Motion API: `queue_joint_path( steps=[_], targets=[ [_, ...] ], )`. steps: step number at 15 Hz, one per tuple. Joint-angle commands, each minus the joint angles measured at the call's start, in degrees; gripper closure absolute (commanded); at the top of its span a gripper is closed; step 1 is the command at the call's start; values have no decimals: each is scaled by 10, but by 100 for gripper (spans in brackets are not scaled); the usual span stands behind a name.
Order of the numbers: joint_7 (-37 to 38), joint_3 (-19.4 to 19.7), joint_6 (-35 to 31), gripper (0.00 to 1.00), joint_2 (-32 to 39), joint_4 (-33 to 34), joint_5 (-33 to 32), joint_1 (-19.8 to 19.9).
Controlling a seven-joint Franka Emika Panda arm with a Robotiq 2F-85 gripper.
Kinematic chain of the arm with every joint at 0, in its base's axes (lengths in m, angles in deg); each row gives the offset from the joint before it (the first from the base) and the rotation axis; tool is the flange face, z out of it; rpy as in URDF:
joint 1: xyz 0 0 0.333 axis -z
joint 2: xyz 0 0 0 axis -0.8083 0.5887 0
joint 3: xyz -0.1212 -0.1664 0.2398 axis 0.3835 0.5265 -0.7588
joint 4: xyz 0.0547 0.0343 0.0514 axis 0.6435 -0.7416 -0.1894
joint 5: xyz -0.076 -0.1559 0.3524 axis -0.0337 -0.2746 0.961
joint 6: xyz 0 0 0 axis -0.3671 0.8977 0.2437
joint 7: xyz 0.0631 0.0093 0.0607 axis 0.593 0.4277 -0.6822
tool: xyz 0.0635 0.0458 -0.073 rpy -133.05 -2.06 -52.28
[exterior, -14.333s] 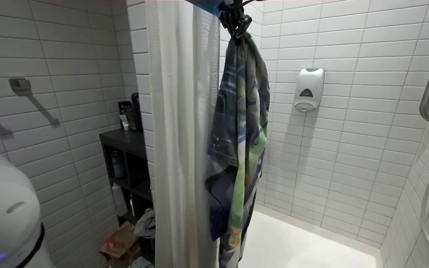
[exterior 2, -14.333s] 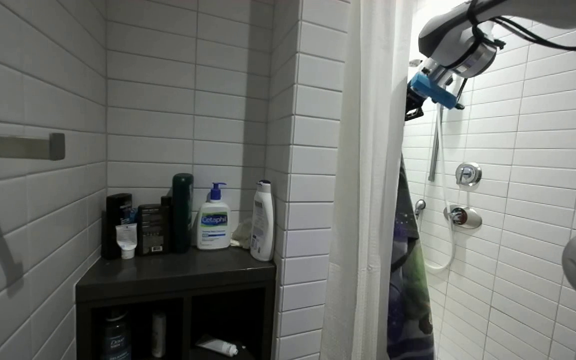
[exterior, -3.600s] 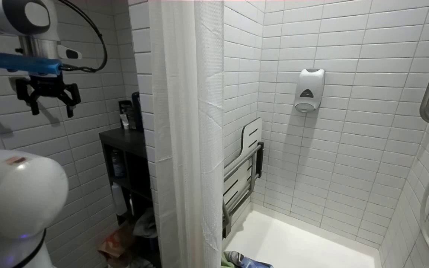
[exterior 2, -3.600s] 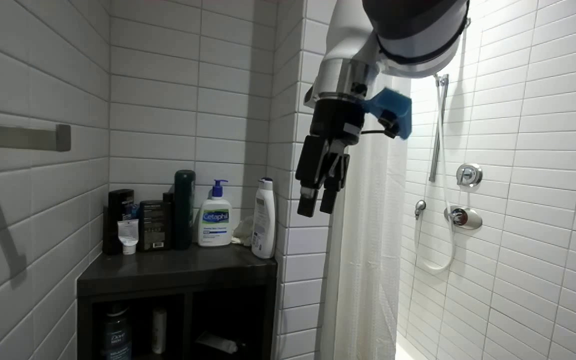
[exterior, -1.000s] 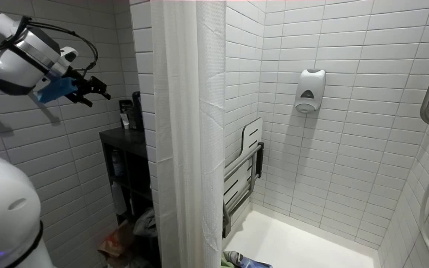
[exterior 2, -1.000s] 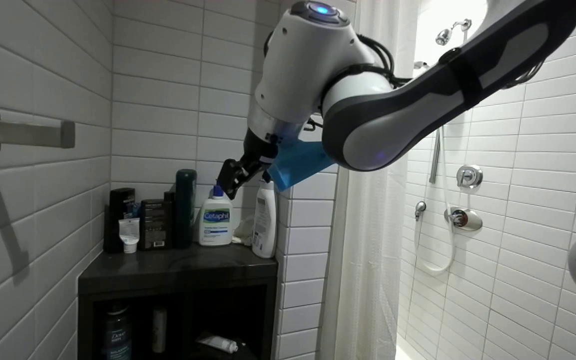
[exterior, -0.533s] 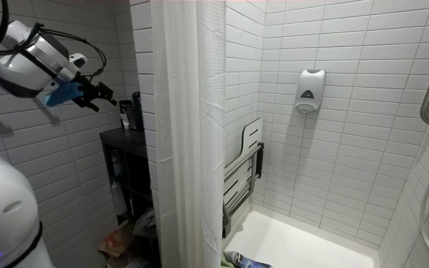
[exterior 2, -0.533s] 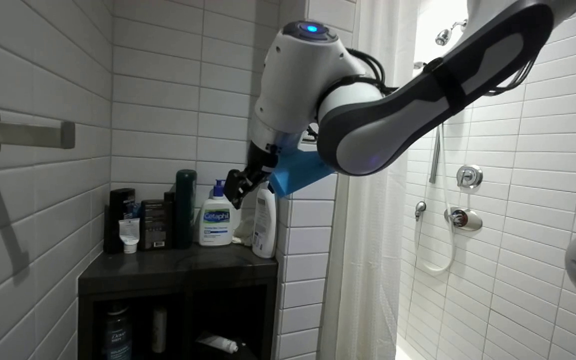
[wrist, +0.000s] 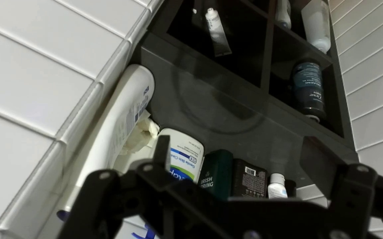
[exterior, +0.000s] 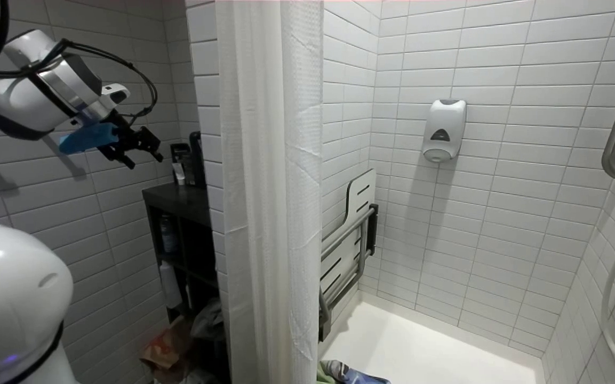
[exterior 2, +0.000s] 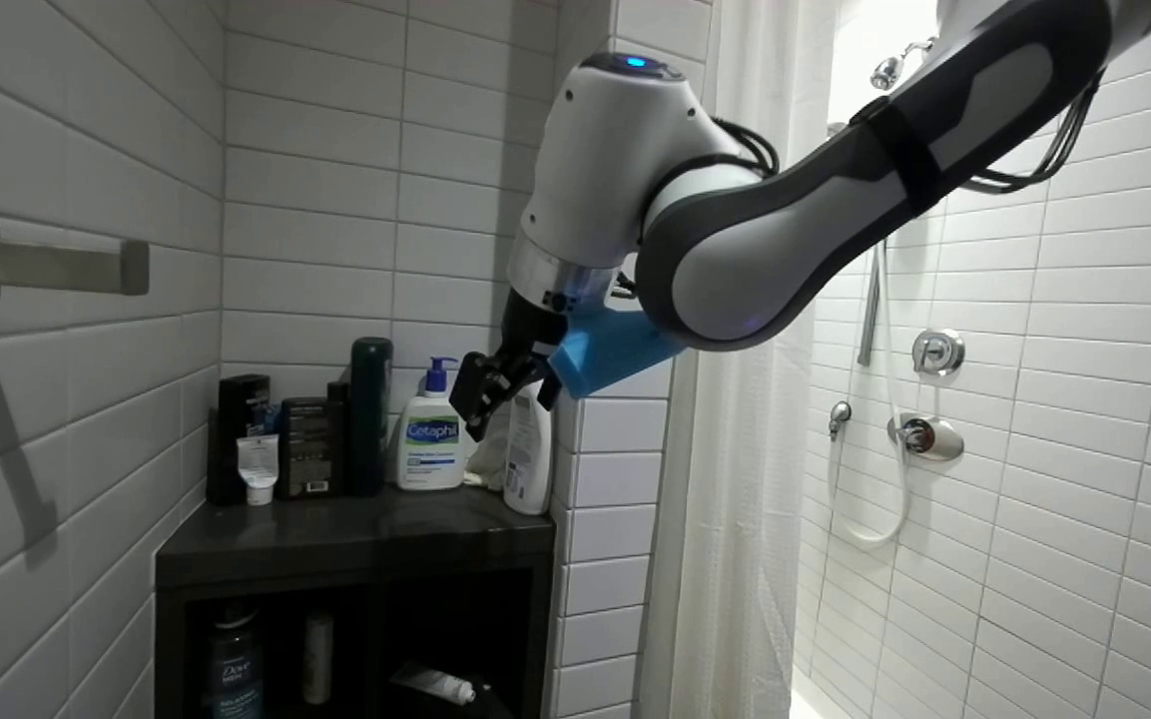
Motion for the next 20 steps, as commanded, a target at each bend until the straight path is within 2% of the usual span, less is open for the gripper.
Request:
queue_joint_path(
  steps=[1, 10, 14, 20],
  targets=[
    [0, 0, 0, 0, 0, 0, 0, 0],
    [35, -16, 3, 0, 8, 14, -13, 11],
    [81, -33, 13, 0, 17, 25, -52, 36],
    [130, -77, 64, 0, 84, 70, -127, 72]
  ],
)
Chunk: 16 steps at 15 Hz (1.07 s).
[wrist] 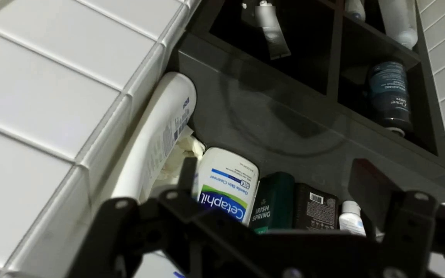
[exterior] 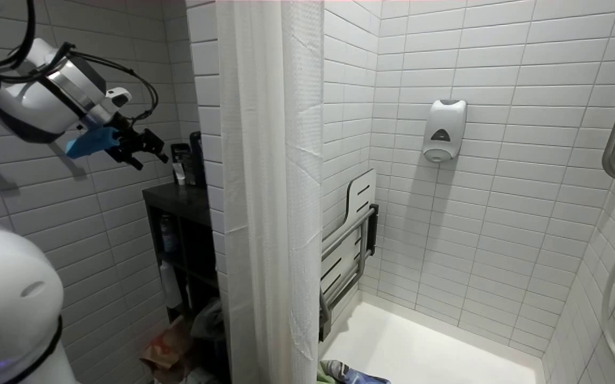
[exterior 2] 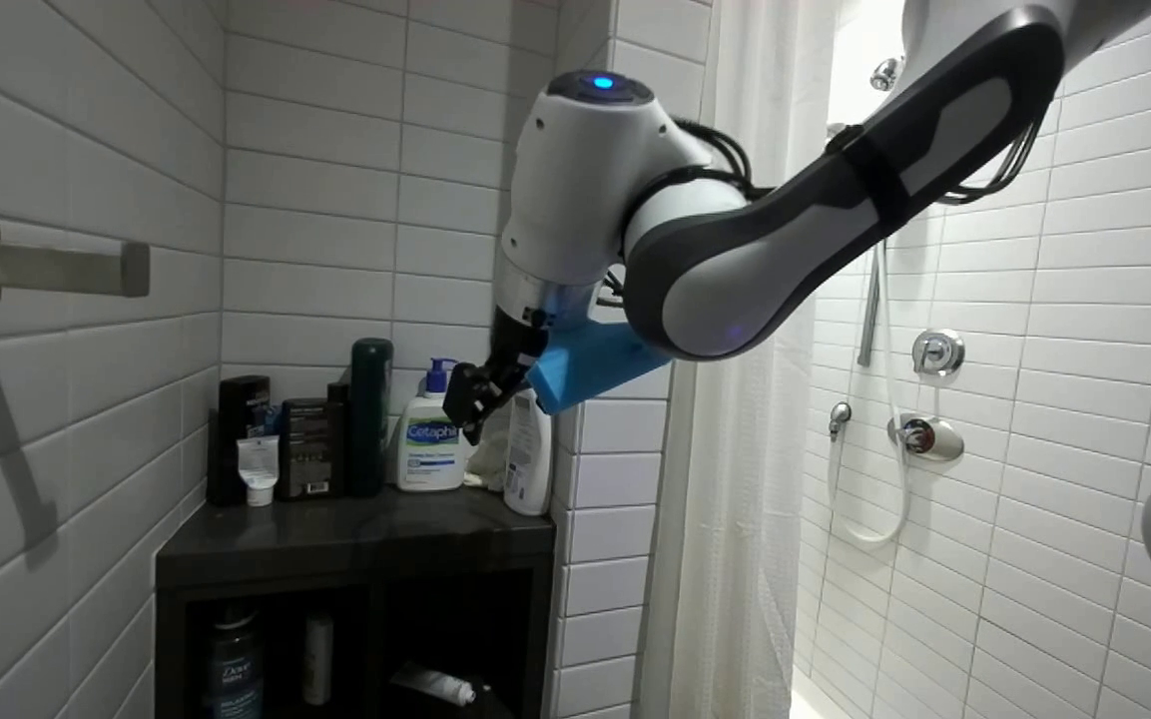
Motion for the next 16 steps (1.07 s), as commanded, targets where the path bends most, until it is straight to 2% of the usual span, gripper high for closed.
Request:
queue_joint_path(
  steps=[1, 4, 8, 9, 10, 13, 16],
  targets=[
    [39, -29, 41, 0, 63, 49, -53, 25],
    [102, -45, 74, 0, 98, 78, -125, 36],
    [176, -47, 127, 0, 153, 113, -219, 26],
    [188, 30, 136, 0, 161, 119, -231, -55],
    [197, 44, 144, 0, 169, 126, -243, -72],
    [211, 118, 154, 0, 192, 143, -256, -147],
    [225, 178, 151, 0, 202, 146, -255, -200]
  ],
)
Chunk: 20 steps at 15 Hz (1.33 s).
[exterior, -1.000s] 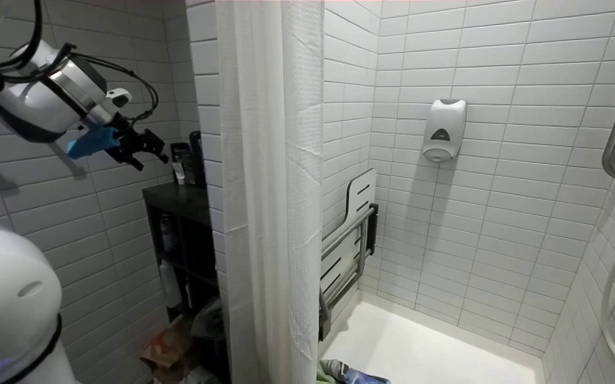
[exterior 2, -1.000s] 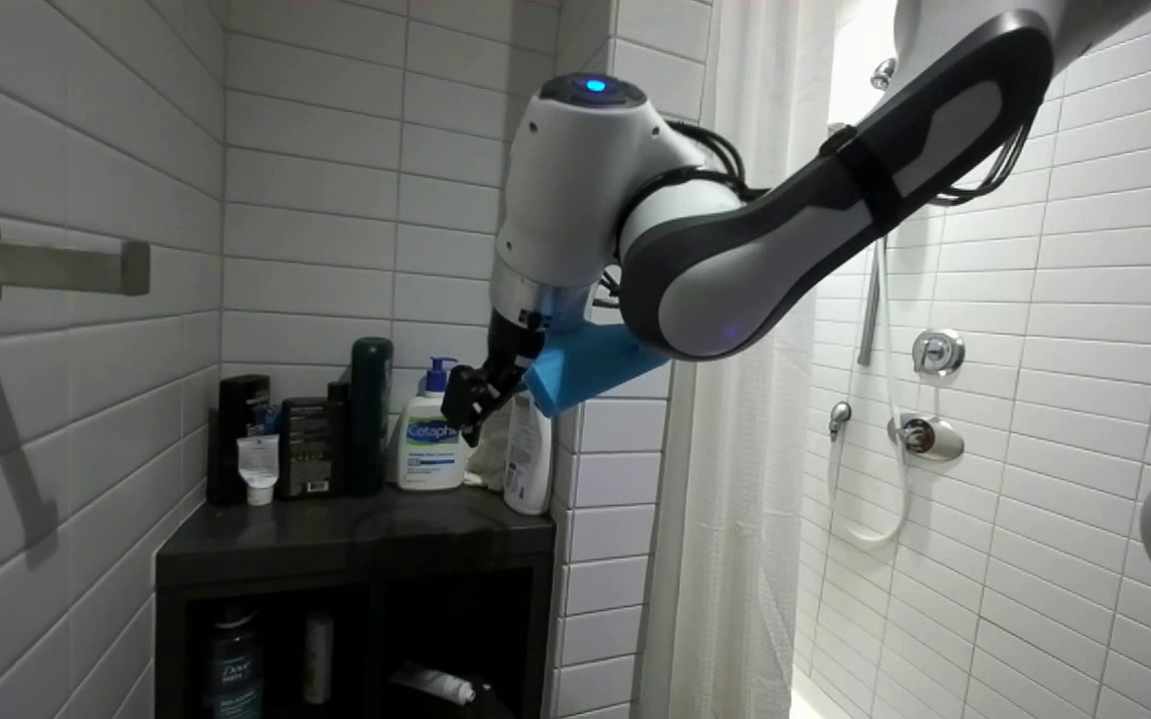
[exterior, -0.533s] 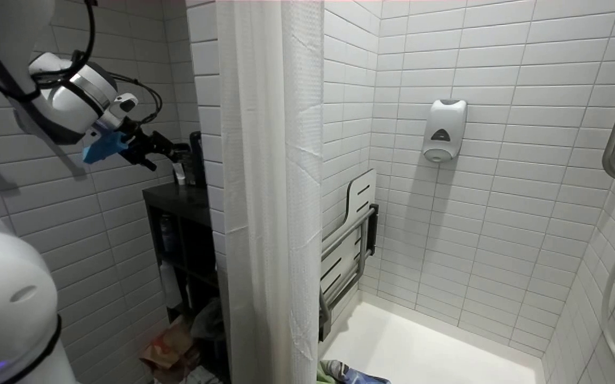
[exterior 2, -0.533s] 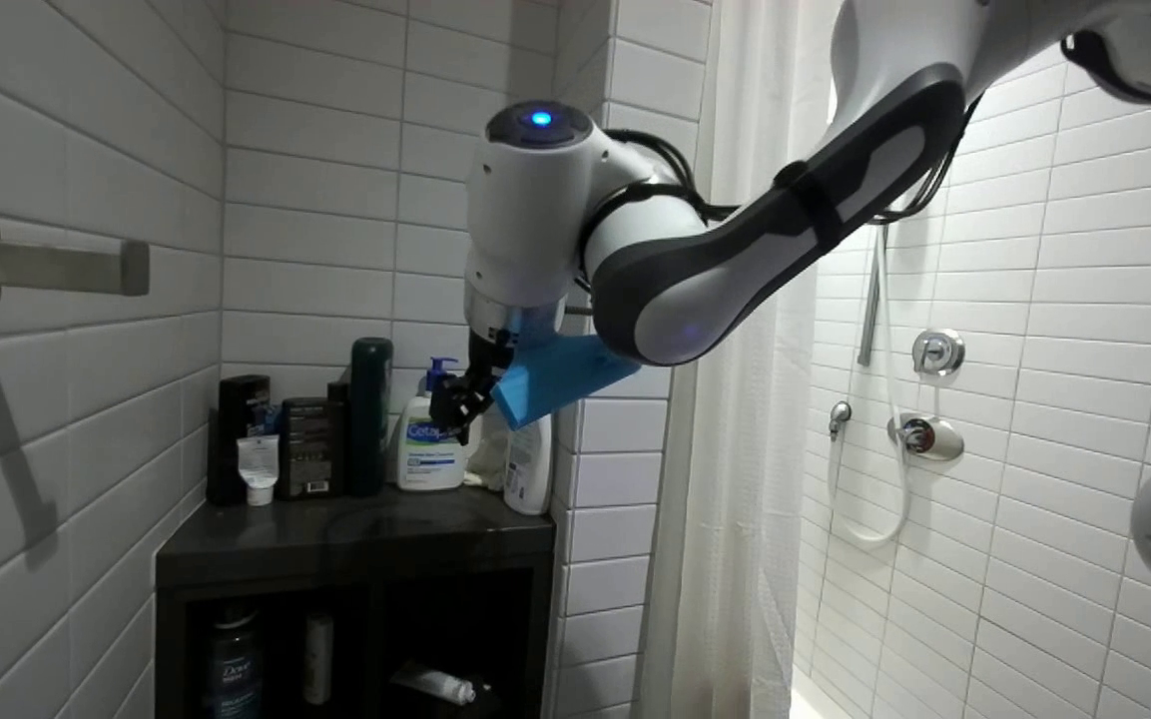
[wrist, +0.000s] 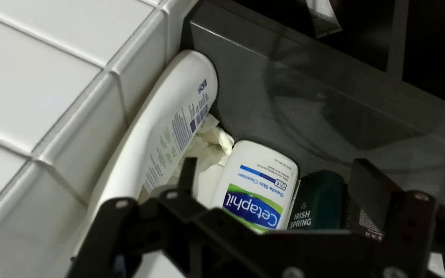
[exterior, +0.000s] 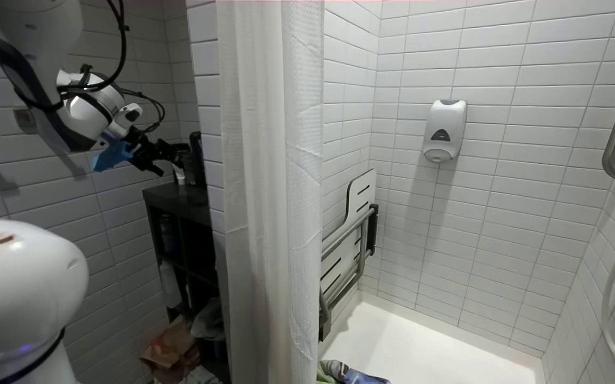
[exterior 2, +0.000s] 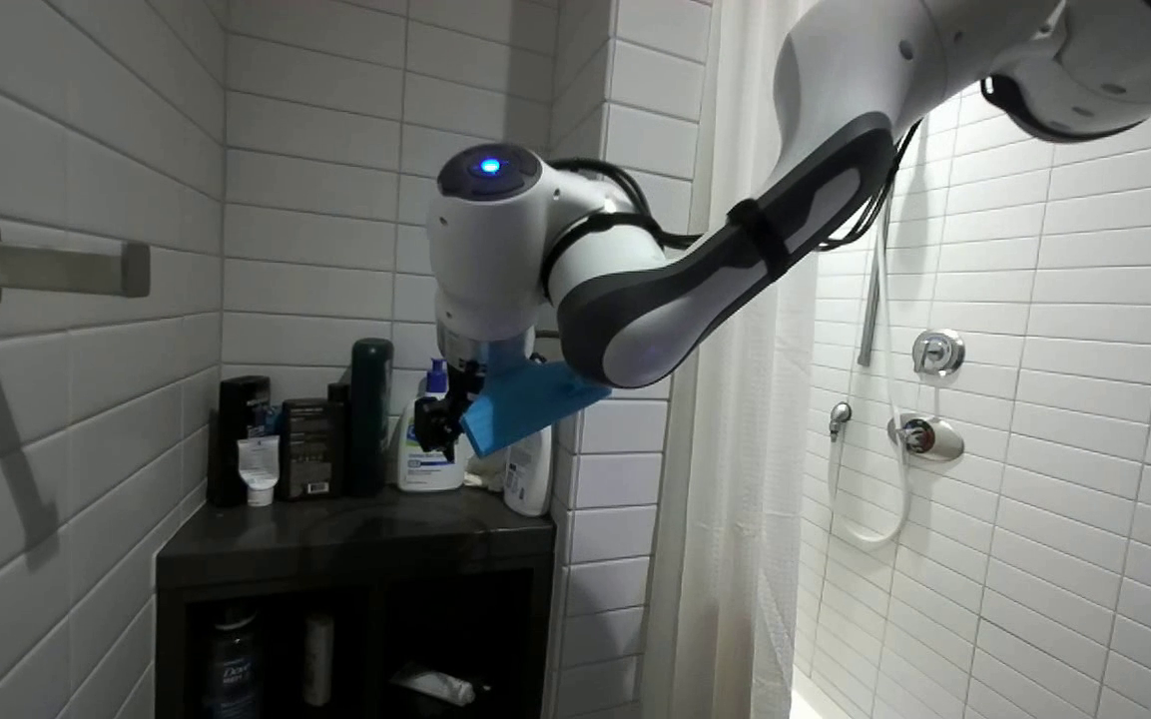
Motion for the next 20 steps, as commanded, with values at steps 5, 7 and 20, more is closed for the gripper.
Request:
queue_joint_path(
  steps=[5, 7, 20],
  targets=[
    [59, 118, 7, 0, 10, 3, -22, -93],
    [80, 131, 12, 0, 7, -1, -36, -102],
    [210, 146, 31, 0, 27, 5, -199, -113]
  ],
)
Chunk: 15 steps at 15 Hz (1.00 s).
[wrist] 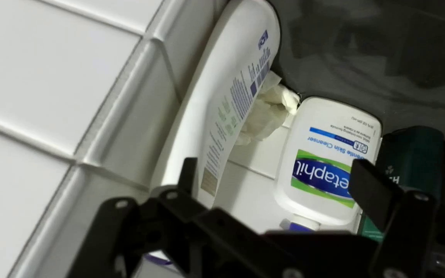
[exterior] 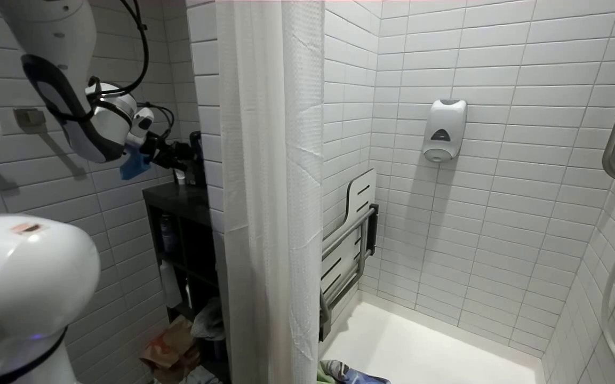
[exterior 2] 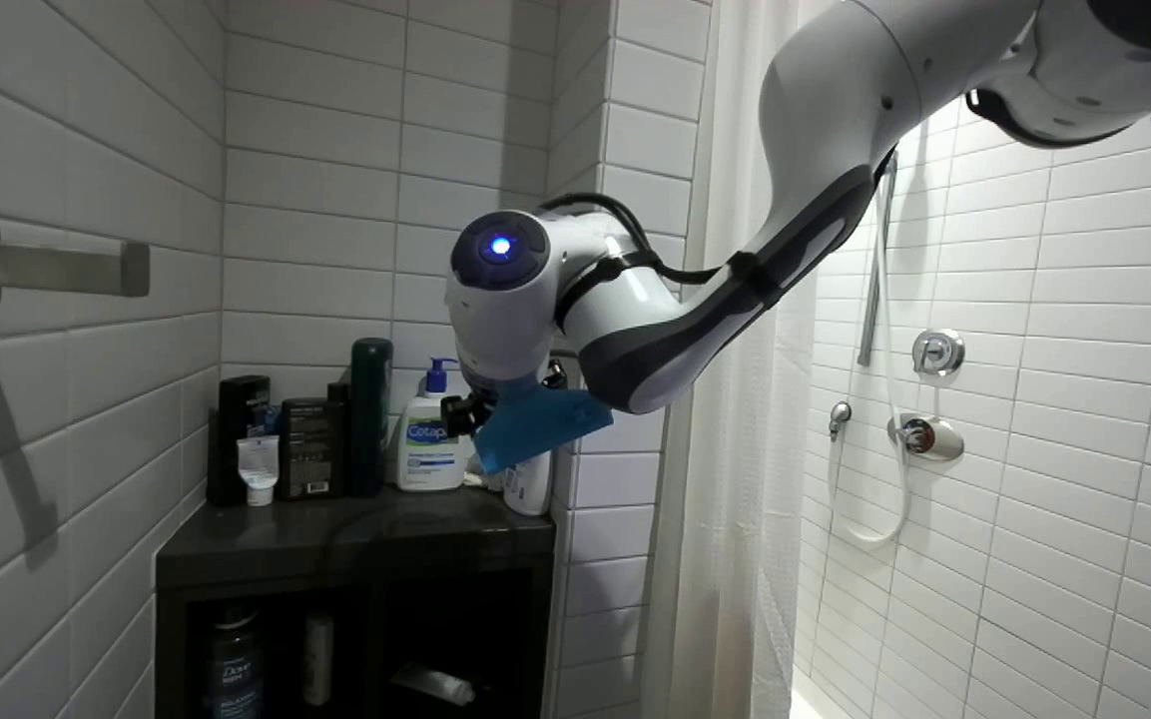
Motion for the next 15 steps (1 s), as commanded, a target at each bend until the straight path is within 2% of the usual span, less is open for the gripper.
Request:
queue_joint_path(
  steps=[1, 3, 7, 15],
  targets=[
    [25, 8, -4, 0, 15, 10, -32, -5],
    [8, 5, -1, 0, 7, 2, -13, -5],
    [8, 5, -1, 0, 10, 2, -13, -5],
    [16, 15, -13, 0, -28, -12, 0, 7]
  ],
)
